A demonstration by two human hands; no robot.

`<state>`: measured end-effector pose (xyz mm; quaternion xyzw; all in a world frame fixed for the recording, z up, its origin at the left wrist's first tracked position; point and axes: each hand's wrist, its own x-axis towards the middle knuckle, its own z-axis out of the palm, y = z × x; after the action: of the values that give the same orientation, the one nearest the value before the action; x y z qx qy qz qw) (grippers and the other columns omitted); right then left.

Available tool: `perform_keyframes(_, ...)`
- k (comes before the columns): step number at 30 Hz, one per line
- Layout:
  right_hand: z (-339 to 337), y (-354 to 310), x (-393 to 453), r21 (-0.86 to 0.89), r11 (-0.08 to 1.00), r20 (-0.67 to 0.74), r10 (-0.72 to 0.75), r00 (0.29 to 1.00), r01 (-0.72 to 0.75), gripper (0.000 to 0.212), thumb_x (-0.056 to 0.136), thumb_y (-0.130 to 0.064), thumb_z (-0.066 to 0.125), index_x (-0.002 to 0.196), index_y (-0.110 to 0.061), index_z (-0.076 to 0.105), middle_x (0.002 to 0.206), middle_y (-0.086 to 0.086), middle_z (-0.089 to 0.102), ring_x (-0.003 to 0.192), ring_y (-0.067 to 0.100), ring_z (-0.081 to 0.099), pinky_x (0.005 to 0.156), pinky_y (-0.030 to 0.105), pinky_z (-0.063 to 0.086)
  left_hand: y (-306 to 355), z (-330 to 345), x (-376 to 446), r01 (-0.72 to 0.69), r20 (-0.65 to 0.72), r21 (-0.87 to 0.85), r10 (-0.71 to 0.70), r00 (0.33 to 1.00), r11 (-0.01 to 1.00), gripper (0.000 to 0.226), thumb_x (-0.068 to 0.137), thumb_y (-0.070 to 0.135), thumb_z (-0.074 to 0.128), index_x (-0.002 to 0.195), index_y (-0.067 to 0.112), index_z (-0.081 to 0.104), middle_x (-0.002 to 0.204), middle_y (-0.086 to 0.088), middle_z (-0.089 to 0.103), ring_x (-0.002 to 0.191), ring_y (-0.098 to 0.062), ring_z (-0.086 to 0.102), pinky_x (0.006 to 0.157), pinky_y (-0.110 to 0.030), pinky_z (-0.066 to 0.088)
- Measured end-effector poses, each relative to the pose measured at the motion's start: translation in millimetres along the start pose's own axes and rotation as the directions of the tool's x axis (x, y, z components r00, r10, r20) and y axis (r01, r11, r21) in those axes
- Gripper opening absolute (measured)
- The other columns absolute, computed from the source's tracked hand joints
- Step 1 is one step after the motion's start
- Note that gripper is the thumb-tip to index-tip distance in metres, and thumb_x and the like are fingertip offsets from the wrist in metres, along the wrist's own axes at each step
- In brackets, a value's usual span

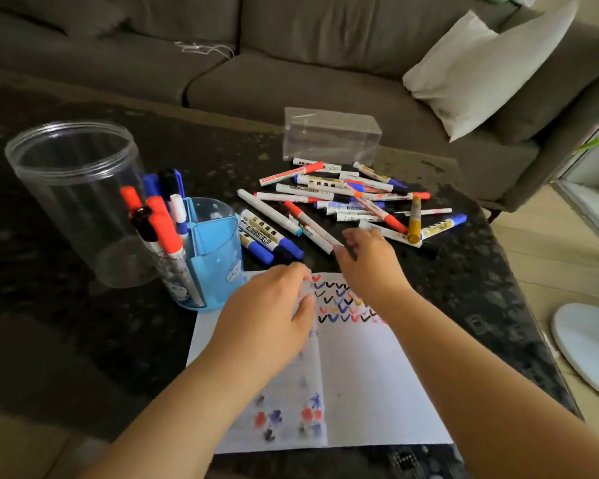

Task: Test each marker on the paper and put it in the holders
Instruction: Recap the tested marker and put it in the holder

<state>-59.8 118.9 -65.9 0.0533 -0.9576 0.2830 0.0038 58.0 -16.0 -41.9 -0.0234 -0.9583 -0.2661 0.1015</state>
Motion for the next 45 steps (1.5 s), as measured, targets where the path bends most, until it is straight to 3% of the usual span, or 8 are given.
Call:
perform_keyframes(8, 32, -18, 59, -0.204, 0.976, 0.148, 0.106, 0.983, -0.074, 0.040, 0.098, -0.038, 0.044, 0.126, -0.011, 0.052, 0.128, 0.014, 0.046, 0.117, 0.031, 0.045, 0.094, 0.038, 0.042, -3, 5, 1, 0.015, -0.021, 0.010, -0.015, 1.000, 1.000, 0.021, 0.095, 0.033, 0.041, 0.112, 0.027, 0.050, 0.102, 0.010, 0.057, 0.090, -0.006, 0.052, 0.074, -0.023, 0.046)
perform_keyframes(14, 27, -16, 46, -0.057, 0.992, 0.091, 0.120, 0.989, -0.115, 0.028, 0.097, -0.027, 0.048, 0.109, -0.004, 0.059, 0.114, 0.016, 0.058, 0.087, 0.023, 0.055, 0.071, 0.030, 0.040, -4, 3, 1, 0.035, -0.018, 0.016, -0.034, 0.999, 0.999, 0.022, 0.094, 0.034, 0.041, 0.113, 0.029, 0.049, 0.106, 0.010, 0.057, 0.094, -0.008, 0.055, 0.079, -0.029, 0.048)
perform_keyframes(19, -18, -17, -3, 0.182, 0.957, 0.083, 0.212, 0.974, -0.224, 0.020, 0.098, -0.027, 0.047, 0.108, -0.016, 0.060, 0.083, 0.003, 0.060, 0.063, 0.013, 0.052, 0.050, 0.023, 0.037, -1, 2, -1, 0.130, 0.023, -0.184, -0.128, 0.992, 0.974, 0.022, 0.093, 0.029, 0.048, 0.113, 0.030, 0.055, 0.096, 0.016, 0.058, 0.085, 0.000, 0.053, 0.072, -0.014, 0.041)
perform_keyframes(24, -56, -4, -85, 0.314, 0.873, 0.300, 0.281, 0.912, -0.373, 0.021, 0.096, -0.037, 0.049, 0.091, -0.025, 0.067, 0.078, 0.001, 0.057, 0.067, 0.013, 0.046, 0.061, 0.025, 0.039, 17, 7, -4, 0.353, 0.213, -0.571, -0.281, 0.936, 0.742, 0.015, 0.095, 0.032, 0.046, 0.092, 0.031, 0.061, 0.093, 0.012, 0.067, 0.085, -0.001, 0.061, 0.080, -0.026, 0.052)
perform_keyframes(28, -63, 12, -135, 0.511, 0.760, 0.432, 0.176, 0.884, -0.401, 0.029, 0.096, -0.029, 0.050, 0.084, -0.022, 0.075, 0.078, -0.003, 0.063, 0.074, 0.012, 0.052, 0.071, 0.026, 0.042, 35, 11, -8, 0.498, 0.355, -0.710, -0.358, 0.864, 0.498, 0.023, 0.099, 0.037, 0.037, 0.106, 0.030, 0.057, 0.094, 0.016, 0.064, 0.086, -0.001, 0.061, 0.073, -0.023, 0.050)
perform_keyframes(36, -54, 15, -149, 0.761, 0.357, 0.579, 0.005, 0.815, -0.542, 0.046, 0.099, -0.015, 0.034, 0.084, -0.006, 0.076, 0.067, 0.008, 0.052, 0.058, 0.017, 0.046, 0.060, 0.027, 0.039, 48, 18, -9, 0.543, 0.520, -0.835, -0.195, 0.832, 0.088, 0.030, 0.100, 0.024, 0.037, 0.103, 0.015, 0.066, 0.098, -0.002, 0.074, 0.106, -0.021, 0.064, 0.096, -0.049, 0.046)
perform_keyframes(41, -52, 17, -143, 0.757, 0.384, 0.574, -0.002, 0.819, -0.529, 0.048, 0.101, -0.026, 0.031, 0.082, -0.004, 0.070, 0.063, 0.012, 0.056, 0.052, 0.021, 0.051, 0.053, 0.027, 0.045, 50, 26, -10, 0.525, 0.509, -0.836, -0.134, 0.850, 0.156, 0.019, 0.093, 0.022, 0.049, 0.090, 0.011, 0.065, 0.097, -0.003, 0.074, 0.091, -0.018, 0.069, 0.093, -0.040, 0.047)
perform_keyframes(45, -49, 17, -141, 0.818, 0.322, 0.509, -0.020, 0.860, -0.477, 0.038, 0.100, -0.028, 0.037, 0.084, -0.003, 0.060, 0.063, 0.007, 0.054, 0.048, 0.014, 0.044, 0.047, 0.023, 0.039, 55, 32, -9, 0.524, 0.520, -0.832, -0.071, 0.851, 0.183, 0.016, 0.090, 0.021, 0.053, 0.090, 0.008, 0.062, 0.098, -0.007, 0.073, 0.064, -0.019, 0.062, 0.068, -0.033, 0.050)
